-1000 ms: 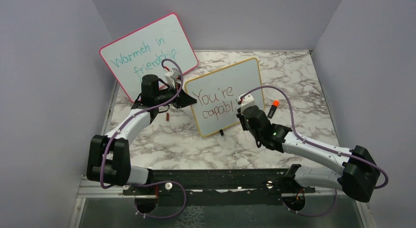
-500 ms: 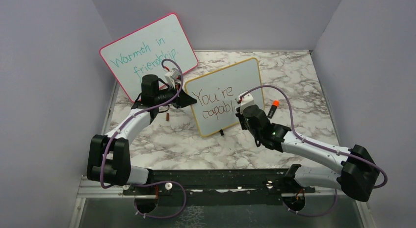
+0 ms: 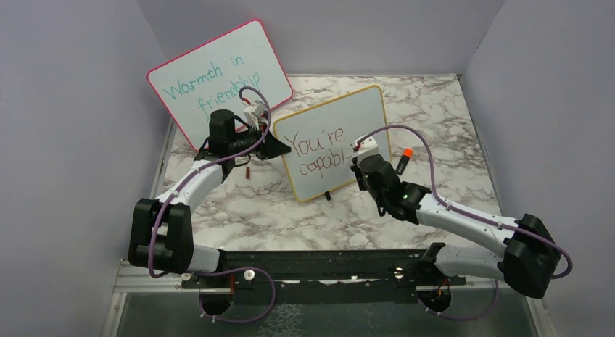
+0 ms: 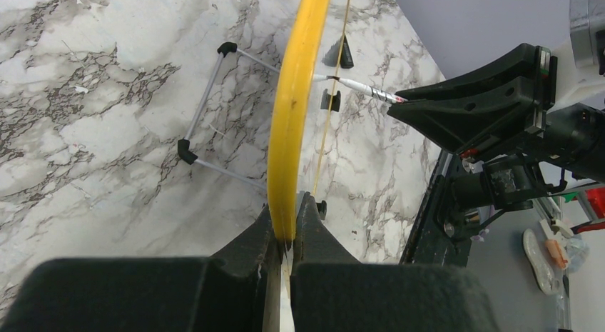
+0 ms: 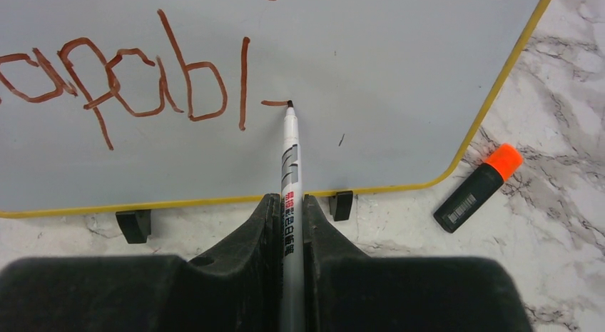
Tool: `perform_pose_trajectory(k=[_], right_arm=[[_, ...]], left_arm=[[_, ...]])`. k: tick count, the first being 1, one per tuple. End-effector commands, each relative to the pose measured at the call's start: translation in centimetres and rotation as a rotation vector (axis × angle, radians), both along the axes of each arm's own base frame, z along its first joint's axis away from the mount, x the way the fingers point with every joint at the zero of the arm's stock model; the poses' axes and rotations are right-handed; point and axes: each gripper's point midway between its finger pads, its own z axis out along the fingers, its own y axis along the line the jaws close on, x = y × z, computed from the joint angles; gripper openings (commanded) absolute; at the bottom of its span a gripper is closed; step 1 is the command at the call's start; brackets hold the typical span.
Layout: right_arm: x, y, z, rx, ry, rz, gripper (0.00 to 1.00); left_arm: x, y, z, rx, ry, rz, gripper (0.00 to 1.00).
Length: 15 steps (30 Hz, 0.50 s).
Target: Write a sentence on the whiteboard
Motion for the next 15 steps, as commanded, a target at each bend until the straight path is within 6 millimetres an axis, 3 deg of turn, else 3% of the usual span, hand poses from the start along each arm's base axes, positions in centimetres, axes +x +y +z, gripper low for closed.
perform_pose_trajectory(k=[1, 15], right_arm=[[0.8, -1.2, 0.5, -0.001, -0.034, -0.076, 0.01], [2.0, 0.4, 2.7, 0.046, -0.11, -0.037, 0.01]], left_arm=[[0.5, 1.2, -4.0, 0.114, 0.074, 0.074, 0.0], [0.5, 1.2, -4.1, 0.112, 0.076, 0.071, 0.0]])
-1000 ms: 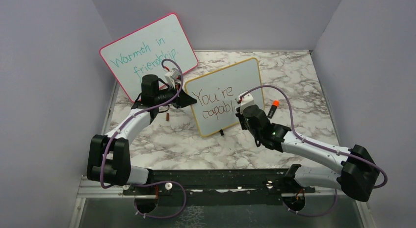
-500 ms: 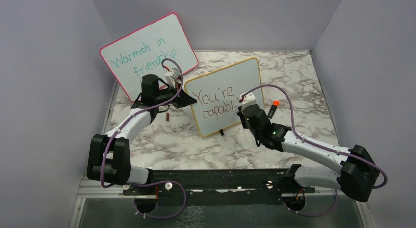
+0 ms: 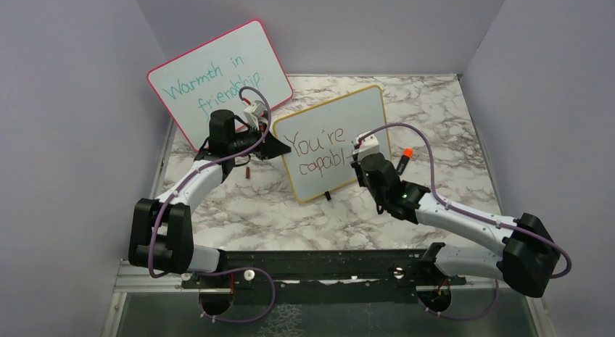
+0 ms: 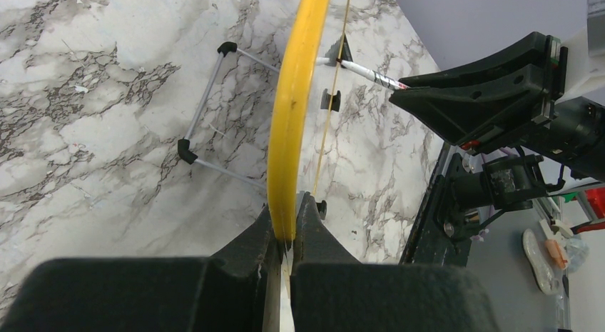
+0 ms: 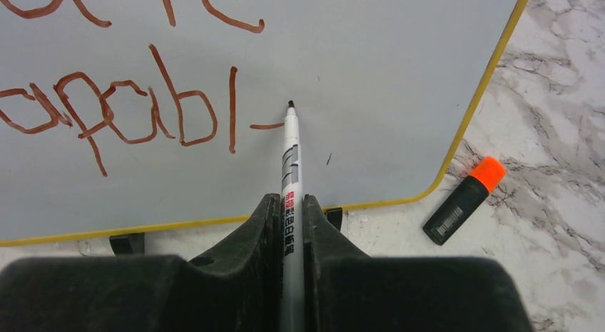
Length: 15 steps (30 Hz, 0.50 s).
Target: Write a sentence on the whiteboard
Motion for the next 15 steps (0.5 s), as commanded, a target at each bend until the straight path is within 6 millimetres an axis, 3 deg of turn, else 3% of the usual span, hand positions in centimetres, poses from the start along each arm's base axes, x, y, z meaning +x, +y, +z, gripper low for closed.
perform_pose_trajectory(k=[1, 15], right_arm=[[1.1, 0.9, 1.7, 0.042, -0.056, 0.007, 0.01], [-0.5, 2.5, 0.3, 0.04, 0.033, 0.141, 0.01]], left_arm=[[0.5, 1.2, -4.0, 0.112, 0.073, 0.072, 0.0], [0.6, 1.2, -4.0, 0.113, 0.075, 0.073, 0.0]])
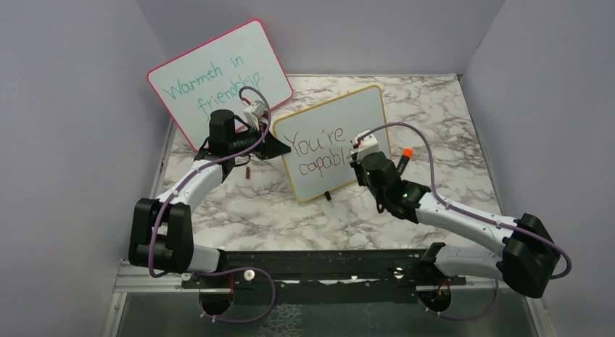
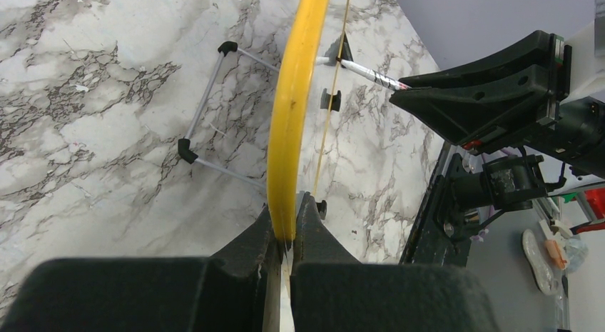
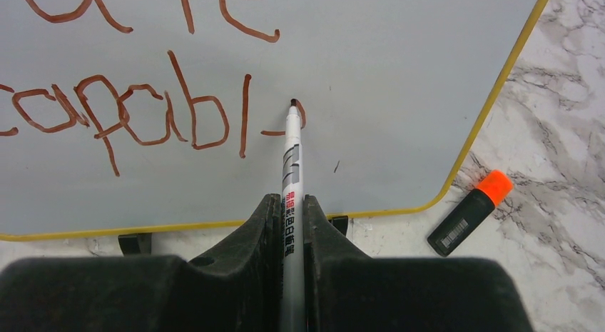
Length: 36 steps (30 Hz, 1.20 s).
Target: Write a sentence on the whiteboard
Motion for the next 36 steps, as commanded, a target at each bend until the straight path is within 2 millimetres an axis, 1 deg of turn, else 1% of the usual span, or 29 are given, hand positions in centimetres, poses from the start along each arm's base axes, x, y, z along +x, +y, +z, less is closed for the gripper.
perform_pose_trajectory(k=[1, 2, 4, 10, 16, 21, 28, 32, 36], right_arm=[[-0.7, 1.6, 0.0, 0.031, 0.043, 0.089, 0.01], [-0.8, 1.8, 0.1, 0.039, 0.045, 0.097, 0.01], [-1.2, 1.6, -0.5, 0.021, 0.072, 0.106, 0.01], [-2.0, 1.3, -1.4, 0.005, 0.113, 0.114, 0.01], [-2.4, 0.4, -2.1, -0.011, 0.14, 0.08, 0.01], [-2.0, -0.8, -2.5, -0.038, 0.135, 0.012, 0.01], [-1.1, -1.8, -2.3, -0.051, 0.101, -0.071, 0.01], [-1.1, -2.0, -1.1, -0.005, 0.057, -0.081, 0.01], [-0.8, -3.0, -0.9, -0.021, 0.041, -0.121, 0.01]], left_arm=[[0.6, 1.2, -4.0, 0.113, 0.071, 0.072, 0.0], [0.5, 1.2, -4.0, 0.113, 0.073, 0.072, 0.0], [0.5, 1.2, -4.0, 0.113, 0.073, 0.072, 0.0], [0.6, 1.2, -4.0, 0.115, 0.071, 0.074, 0.0], [0.6, 1.2, -4.0, 0.116, 0.071, 0.076, 0.0], [0.5, 1.3, -4.0, 0.116, 0.07, 0.076, 0.0], [0.5, 1.3, -4.0, 0.118, 0.071, 0.078, 0.0], [0.6, 1.3, -4.0, 0.118, 0.071, 0.078, 0.0], [0.5, 1.3, -4.1, 0.118, 0.074, 0.077, 0.0]])
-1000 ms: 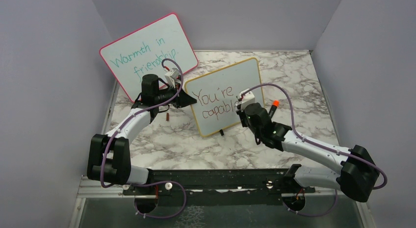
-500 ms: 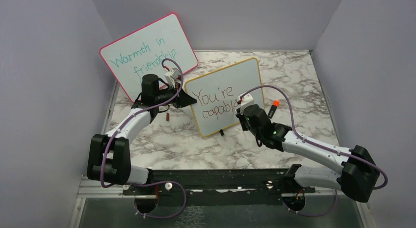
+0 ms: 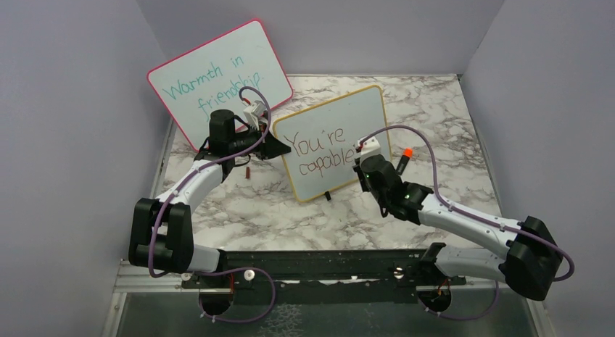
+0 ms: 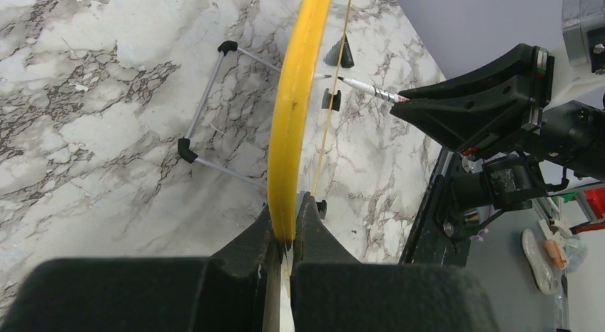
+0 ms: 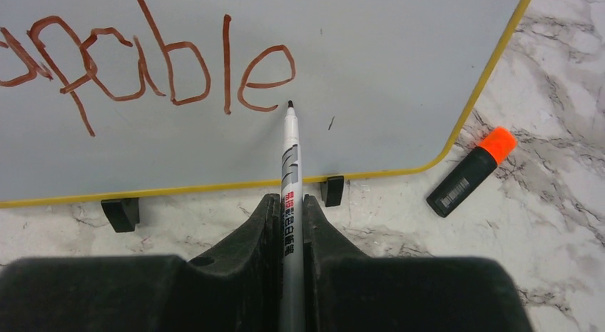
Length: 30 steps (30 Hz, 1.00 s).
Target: Write a sentence on the whiteboard
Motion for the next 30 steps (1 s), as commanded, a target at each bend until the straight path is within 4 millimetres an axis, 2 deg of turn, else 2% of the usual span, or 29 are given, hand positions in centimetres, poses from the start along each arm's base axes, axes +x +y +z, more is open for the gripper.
perform_pose_trajectory(k=[1, 7, 13, 21, 30], right_arm=[[0.7, -1.6, 0.9, 0.003, -0.049, -0.088, 0.01], [1.0, -1.9, 0.9, 0.017, -0.056, -0.101, 0.01], [1.3, -1.2, 0.3, 0.014, -0.039, -0.077, 0.01], [0.7, -1.1, -0.5, 0.003, 0.009, -0.063, 0.01], [-0.6, -1.4, 1.5, 0.025, -0.007, -0.017, 0.01]], left_arm=[[0.5, 1.3, -4.0, 0.117, 0.072, 0.077, 0.0], [0.6, 1.3, -4.1, 0.117, 0.074, 0.077, 0.0], [0.6, 1.3, -4.1, 0.118, 0.072, 0.076, 0.0], [0.6, 1.2, -4.0, 0.116, 0.071, 0.076, 0.0], [0.6, 1.3, -4.1, 0.118, 0.075, 0.084, 0.0]])
